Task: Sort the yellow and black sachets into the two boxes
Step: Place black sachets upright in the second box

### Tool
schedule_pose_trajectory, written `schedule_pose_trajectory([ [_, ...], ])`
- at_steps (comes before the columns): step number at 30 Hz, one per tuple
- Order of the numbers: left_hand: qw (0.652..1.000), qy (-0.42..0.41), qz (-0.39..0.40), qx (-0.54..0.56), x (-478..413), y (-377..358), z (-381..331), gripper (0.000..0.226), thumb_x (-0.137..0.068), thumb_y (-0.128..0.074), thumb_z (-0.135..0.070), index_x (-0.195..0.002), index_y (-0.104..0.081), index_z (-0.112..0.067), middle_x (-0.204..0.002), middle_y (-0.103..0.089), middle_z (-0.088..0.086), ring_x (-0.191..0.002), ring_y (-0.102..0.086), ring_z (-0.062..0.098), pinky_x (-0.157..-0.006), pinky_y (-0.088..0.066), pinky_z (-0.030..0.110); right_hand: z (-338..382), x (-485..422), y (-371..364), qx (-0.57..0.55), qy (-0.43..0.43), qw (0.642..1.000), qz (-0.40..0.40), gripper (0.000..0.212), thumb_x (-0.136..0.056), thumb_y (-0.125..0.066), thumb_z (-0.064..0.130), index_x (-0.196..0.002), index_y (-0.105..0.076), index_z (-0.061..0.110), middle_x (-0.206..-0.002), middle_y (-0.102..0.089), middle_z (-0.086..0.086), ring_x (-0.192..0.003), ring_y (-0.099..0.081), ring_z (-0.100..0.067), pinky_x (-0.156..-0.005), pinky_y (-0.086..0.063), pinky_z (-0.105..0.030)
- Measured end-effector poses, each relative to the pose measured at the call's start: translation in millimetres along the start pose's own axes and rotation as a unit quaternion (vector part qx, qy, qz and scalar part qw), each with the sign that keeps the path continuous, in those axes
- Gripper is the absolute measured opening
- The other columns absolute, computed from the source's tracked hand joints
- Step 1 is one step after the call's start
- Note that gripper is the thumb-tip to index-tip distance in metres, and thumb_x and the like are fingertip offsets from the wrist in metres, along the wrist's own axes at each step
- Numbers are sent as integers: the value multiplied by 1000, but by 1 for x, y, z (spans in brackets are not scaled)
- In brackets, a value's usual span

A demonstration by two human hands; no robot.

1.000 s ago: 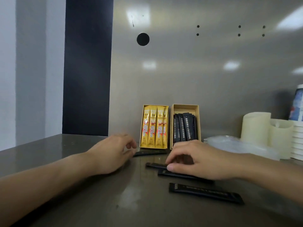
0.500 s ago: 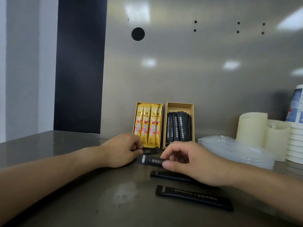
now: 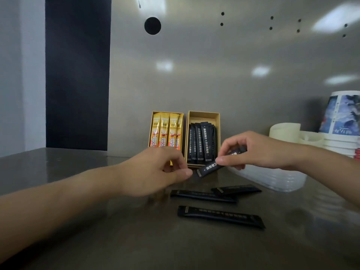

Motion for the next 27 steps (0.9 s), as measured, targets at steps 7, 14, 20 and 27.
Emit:
schedule_pose_trajectory([
  [7, 993, -9, 102, 53, 6, -26, -10, 16, -89, -70, -44, -100, -71, -33, -101, -63, -14, -95, -61, 5, -86, -55, 27, -15, 2, -1, -24, -26, 999, 13, 18, -88, -74, 33, -95, -76, 17, -77, -70, 5, -72, -65, -14, -73, -54, -31],
  [14, 984, 25, 137, 107, 5, -31, -7, 21, -89, -74, -32, -108, -67, -30, -93, -66, -7, -80, -59, 7, -79, -54, 27, -8, -1, -27, -34, -15, 998, 59, 20, -94, -68, 28, -112, -71, 18, -88, -72, 9, -80, -67, -10, -75, -55, -25],
  [20, 985, 14, 145, 91, 3, -25, -3, 9, -89, -74, -29, -97, -72, -25, -87, -63, -6, -77, -57, 9, -71, -49, 26, -4, -6, -30, -11, 16, 1000, 23, 19, -89, -75, 26, -107, -75, 19, -104, -74, -4, -101, -68, -29, -90, -57, -47],
  [27, 987, 10, -18, 157, -4, 17, 15, 8, -94, -67, -19, -87, -63, -19, -82, -65, -7, -74, -58, 4, -68, -46, 19, -5, -7, -7, -67, 15, 996, -52, 24, -86, -76, 19, -109, -71, 16, -110, -72, -10, -80, -72, -14, -76, -60, -29],
])
Point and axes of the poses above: each hand's wrist, its own x-axis away from the middle knuckle, its own y-axis out of the back of the hand, z = x × y, the point moved 10 cm from there along -x, towards the middle knuckle
